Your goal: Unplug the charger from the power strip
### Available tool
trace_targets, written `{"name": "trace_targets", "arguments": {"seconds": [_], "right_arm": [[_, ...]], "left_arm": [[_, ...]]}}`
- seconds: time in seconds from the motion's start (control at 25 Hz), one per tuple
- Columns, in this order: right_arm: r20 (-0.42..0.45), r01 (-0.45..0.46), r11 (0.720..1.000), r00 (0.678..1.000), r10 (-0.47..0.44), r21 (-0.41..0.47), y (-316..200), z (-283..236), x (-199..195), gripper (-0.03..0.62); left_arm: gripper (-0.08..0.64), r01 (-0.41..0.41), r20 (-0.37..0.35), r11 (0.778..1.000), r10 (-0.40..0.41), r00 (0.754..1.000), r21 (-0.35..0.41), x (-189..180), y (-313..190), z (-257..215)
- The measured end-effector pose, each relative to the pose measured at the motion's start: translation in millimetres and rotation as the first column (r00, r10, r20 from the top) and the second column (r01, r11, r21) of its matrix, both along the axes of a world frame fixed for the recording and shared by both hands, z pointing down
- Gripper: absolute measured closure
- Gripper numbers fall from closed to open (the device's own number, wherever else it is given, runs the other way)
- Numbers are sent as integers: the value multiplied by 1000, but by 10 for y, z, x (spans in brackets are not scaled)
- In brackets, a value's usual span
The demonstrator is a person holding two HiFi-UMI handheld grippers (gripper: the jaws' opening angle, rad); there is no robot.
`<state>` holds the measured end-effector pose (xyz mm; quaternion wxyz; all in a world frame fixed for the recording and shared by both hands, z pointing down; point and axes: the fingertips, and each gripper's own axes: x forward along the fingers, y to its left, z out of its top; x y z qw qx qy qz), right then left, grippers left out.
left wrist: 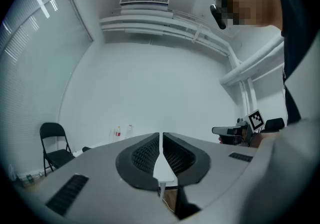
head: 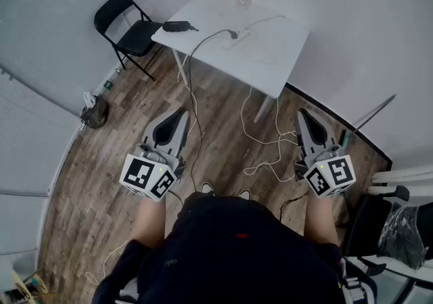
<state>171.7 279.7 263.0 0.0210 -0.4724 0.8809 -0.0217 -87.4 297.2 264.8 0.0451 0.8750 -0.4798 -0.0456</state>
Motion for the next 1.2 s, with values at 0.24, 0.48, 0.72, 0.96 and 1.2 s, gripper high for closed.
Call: {"name": "trace_targets", "arguments": {"seconds": [0.24,0.48,0.72,0.96,1.2], "right_arm": [[-7,-2,1000,1000,2,-6,-18,39,-49,560],[8,1,1000,1000,-1,-4,-34,30,-165,560],[-2,10,1000,1000,-10,-15,-50,46,-473,560],[-37,-6,1000,999,5,-26,-28,190,-848,560],[-61,-17,997,998,13,-78,-46,397,-997,560]], "left_arm": [[520,2,-3,1000,-2,1000,-4,-54,-24,33],[520,0,-8,1000,0,1000,-5,-157,-16,58],[520,-5,-5,1000,5,1000,0,-415,-28,76],[520,-36,-8,999,36,999,-18,-729,-88,298],[520,-83,-15,996,82,997,-39,-784,-217,474]]}}
